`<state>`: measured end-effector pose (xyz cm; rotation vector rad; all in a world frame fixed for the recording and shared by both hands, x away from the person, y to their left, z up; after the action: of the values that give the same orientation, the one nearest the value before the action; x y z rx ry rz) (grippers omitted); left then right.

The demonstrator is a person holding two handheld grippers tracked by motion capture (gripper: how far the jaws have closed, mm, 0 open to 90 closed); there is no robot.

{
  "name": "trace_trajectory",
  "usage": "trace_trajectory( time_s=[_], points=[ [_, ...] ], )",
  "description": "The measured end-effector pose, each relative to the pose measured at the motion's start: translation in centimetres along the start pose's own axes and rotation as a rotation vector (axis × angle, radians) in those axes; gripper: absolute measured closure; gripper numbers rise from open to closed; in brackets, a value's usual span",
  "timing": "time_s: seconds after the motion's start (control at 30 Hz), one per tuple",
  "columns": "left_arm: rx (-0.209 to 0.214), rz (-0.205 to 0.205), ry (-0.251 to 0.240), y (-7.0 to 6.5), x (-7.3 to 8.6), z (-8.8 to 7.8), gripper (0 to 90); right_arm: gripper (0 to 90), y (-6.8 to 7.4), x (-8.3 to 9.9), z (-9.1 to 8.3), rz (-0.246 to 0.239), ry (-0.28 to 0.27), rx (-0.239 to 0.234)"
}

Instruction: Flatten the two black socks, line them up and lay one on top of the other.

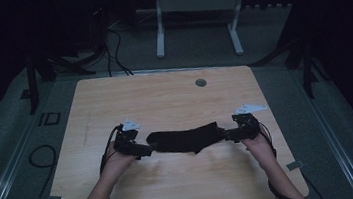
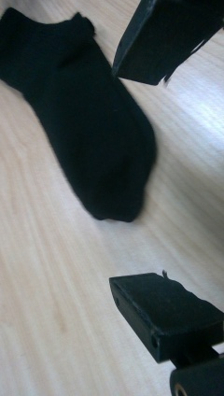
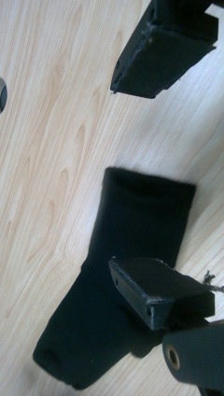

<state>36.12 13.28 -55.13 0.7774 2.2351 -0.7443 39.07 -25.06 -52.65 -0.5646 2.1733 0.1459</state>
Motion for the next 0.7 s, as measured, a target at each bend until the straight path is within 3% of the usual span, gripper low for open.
trace_trajectory(
  time_s=[0.13, 0.5, 0.7],
  points=[
    [-0.010, -0.010, -0.036, 0.0, 0.7, -0.5, 2.4, 12.2, -0.7, 1.1, -0.4, -0.001, 0.010, 0.012],
    [-0.044, 0.001, -0.049, 0.2, 3.2, -2.3, 2.5, 12.2, -3.0, 4.5, -2.3, 0.039, 0.037, 0.032],
    [-0.061, -0.027, -0.047, 0.6, 4.9, -3.3, 2.5, 13.2, -3.7, 6.1, -3.2, 0.038, 0.035, 0.038]
  ],
)
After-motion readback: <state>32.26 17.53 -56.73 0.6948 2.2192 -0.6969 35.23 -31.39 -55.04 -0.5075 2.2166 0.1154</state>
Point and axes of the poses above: each handheld gripper's, and its own axes: z roughly forward along the jaws, x roughly out of its underside, y roughly to its left, the point moved 2 cm from there along z, roughly forward along the jaws, and after that the axes turned 13 degrees about x, right-handed, at the moved point
